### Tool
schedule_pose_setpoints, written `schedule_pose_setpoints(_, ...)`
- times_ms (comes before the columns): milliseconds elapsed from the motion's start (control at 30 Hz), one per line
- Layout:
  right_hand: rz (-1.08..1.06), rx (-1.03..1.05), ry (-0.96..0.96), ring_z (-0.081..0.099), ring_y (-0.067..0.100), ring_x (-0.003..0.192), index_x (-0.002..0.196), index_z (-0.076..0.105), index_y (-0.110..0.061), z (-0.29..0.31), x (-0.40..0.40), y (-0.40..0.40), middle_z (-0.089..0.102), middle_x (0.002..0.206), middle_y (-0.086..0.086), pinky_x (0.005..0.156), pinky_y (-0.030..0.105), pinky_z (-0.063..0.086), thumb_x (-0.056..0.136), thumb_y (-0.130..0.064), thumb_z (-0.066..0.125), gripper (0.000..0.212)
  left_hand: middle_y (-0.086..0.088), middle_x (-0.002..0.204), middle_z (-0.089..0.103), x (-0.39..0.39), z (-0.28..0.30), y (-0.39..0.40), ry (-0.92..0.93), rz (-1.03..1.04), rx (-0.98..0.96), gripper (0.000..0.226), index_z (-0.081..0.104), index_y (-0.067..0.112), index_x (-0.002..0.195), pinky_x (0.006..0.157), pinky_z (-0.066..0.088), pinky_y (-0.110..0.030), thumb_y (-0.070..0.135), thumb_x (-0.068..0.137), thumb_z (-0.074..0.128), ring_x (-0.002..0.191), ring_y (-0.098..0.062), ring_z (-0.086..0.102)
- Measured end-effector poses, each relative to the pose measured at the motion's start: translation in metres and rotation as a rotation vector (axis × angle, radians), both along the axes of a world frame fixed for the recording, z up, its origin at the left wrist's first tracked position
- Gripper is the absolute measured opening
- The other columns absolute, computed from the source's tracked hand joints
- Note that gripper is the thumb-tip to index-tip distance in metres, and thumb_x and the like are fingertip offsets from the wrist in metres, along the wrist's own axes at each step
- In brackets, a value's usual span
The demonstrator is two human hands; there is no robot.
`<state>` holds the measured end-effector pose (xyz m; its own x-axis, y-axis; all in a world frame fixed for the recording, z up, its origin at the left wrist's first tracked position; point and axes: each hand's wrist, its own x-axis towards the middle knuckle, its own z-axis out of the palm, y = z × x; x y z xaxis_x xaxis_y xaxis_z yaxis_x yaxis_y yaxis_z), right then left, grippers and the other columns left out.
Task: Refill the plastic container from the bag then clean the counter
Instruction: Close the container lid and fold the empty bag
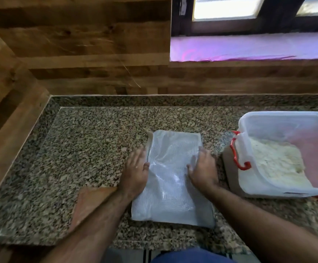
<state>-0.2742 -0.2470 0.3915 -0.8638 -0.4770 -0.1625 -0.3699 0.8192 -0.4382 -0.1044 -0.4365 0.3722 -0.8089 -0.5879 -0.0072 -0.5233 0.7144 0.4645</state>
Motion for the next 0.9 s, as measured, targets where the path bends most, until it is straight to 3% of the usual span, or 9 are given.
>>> schedule_pose_setpoints(100, 0.488, 0.083, 0.033, 0.011, 0.031, 0.166, 0.172, 0.008, -0.021, -0.003, 0.025, -0.022, 0.009, 0.181, 0.008, 0.134, 0.048, 0.014, 0.108, -0.059, 0.043, 0.082, 0.011, 0.176, -0.013, -0.027, 0.004, -0.015, -0.124, -0.213, -0.043, 0.062, 0.000, 0.029, 0.172, 0.131, -0.009, -0.034, 0.047, 0.115, 0.018, 0.163, -0.011, -0.016)
schedule_pose_setpoints(167, 0.721, 0.158, -0.006, -0.013, 0.029, 0.166, 0.170, -0.010, -0.033, -0.008, 0.035, -0.034, -0.014, 0.179, 0.001, 0.134, 0.056, 0.000, 0.106, -0.071, 0.028, 0.083, 0.004, 0.177, -0.020, -0.047, 0.004, -0.031, -0.259, -0.318, -0.124, 0.069, -0.009, 0.026, 0.171, 0.133, -0.009, -0.038, 0.057, 0.111, 0.004, 0.163, -0.014, -0.019)
schedule_pose_setpoints(233, 0.816, 0.237, -0.036, -0.023, 0.034, 0.163, 0.167, -0.017, -0.040, -0.020, 0.038, -0.040, -0.026, 0.175, 0.000, 0.129, 0.067, -0.010, 0.099, -0.085, 0.024, 0.092, 0.000, 0.176, -0.027, -0.056, -0.005, -0.046, -0.360, -0.414, -0.234, 0.079, -0.018, 0.025, 0.169, 0.134, -0.008, -0.046, 0.070, 0.105, -0.006, 0.163, -0.021, -0.024)
schedule_pose_setpoints(367, 0.863, 0.418, -0.019, -0.043, 0.042, 0.153, 0.164, -0.025, -0.047, -0.040, 0.031, -0.034, -0.041, 0.171, -0.002, 0.111, 0.084, -0.023, 0.062, -0.113, 0.034, 0.134, -0.002, 0.173, -0.038, -0.046, -0.019, -0.056, -0.526, -0.493, -0.372, 0.117, -0.027, 0.023, 0.166, 0.129, -0.017, -0.057, 0.101, 0.082, -0.004, 0.158, -0.027, -0.038)
schedule_pose_setpoints(467, 0.880, 0.453, -0.009, -0.048, 0.045, 0.148, 0.162, -0.029, -0.048, -0.045, 0.021, -0.032, -0.045, 0.169, -0.002, 0.105, 0.086, -0.026, 0.045, -0.115, 0.046, 0.154, -0.007, 0.170, -0.041, -0.046, -0.026, -0.056, -0.592, -0.501, -0.386, 0.138, -0.031, 0.015, 0.163, 0.126, -0.022, -0.058, 0.110, 0.067, -0.004, 0.156, -0.030, -0.042)
schedule_pose_setpoints(600, 0.930, 0.484, -0.049, -0.050, 0.045, 0.147, 0.159, -0.034, -0.047, -0.043, 0.013, -0.035, -0.050, 0.166, 0.000, 0.106, 0.087, -0.025, 0.037, -0.115, 0.049, 0.163, -0.013, 0.171, -0.040, -0.060, -0.028, -0.062, -0.598, -0.546, -0.422, 0.144, -0.030, 0.010, 0.163, 0.128, -0.018, -0.056, 0.112, 0.063, -0.006, 0.158, -0.029, -0.039)
schedule_pose_setpoints(900, 0.912, 0.491, -0.050, -0.048, 0.044, 0.149, 0.160, -0.038, -0.034, -0.040, 0.016, -0.031, -0.047, 0.168, 0.005, 0.109, 0.085, -0.024, 0.028, -0.116, 0.049, 0.177, -0.009, 0.170, -0.042, -0.093, -0.026, -0.096, -0.627, -0.498, -0.258, 0.166, -0.040, 0.019, 0.160, 0.134, -0.008, -0.049, 0.120, 0.045, 0.025, 0.161, -0.030, -0.031)
